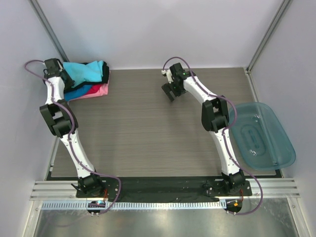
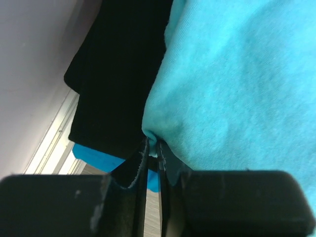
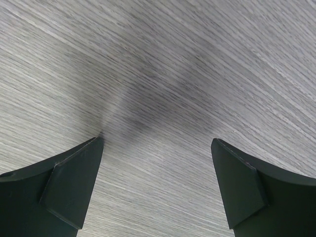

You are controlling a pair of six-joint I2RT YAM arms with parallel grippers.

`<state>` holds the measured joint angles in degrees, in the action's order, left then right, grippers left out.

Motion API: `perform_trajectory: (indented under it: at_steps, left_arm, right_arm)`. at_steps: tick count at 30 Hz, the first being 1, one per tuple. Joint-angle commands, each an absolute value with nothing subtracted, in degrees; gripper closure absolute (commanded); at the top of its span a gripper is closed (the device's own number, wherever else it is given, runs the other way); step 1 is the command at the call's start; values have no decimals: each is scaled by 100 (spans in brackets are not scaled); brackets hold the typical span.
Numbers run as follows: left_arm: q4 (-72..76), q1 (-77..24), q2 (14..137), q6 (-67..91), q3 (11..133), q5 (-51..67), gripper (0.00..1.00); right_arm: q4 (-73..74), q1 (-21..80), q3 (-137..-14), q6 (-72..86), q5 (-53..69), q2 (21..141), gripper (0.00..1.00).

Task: Fold and stack the t-shirts
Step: Neatly place the folded tshirt to the corner

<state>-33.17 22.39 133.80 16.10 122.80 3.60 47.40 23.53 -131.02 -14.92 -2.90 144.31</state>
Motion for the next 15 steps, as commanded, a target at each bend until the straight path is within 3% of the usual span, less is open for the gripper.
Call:
perform_trajectory:
  at_steps: [1,6,15]
  left_arm:
    - [-3059,2162,13430,1652,12577,413,89]
    - [-3076,2144,13333,1679,12481,483,100]
    - [-3208,2215,12973,1512,12313,536,100]
  right_arm:
    - [4755,2426,-13043,-1573,-413,14458,2]
    - [4746,2435,-13043,-1582,-431,14440,2]
    - [4746,2443,-13166,-1573,-413,14484,2]
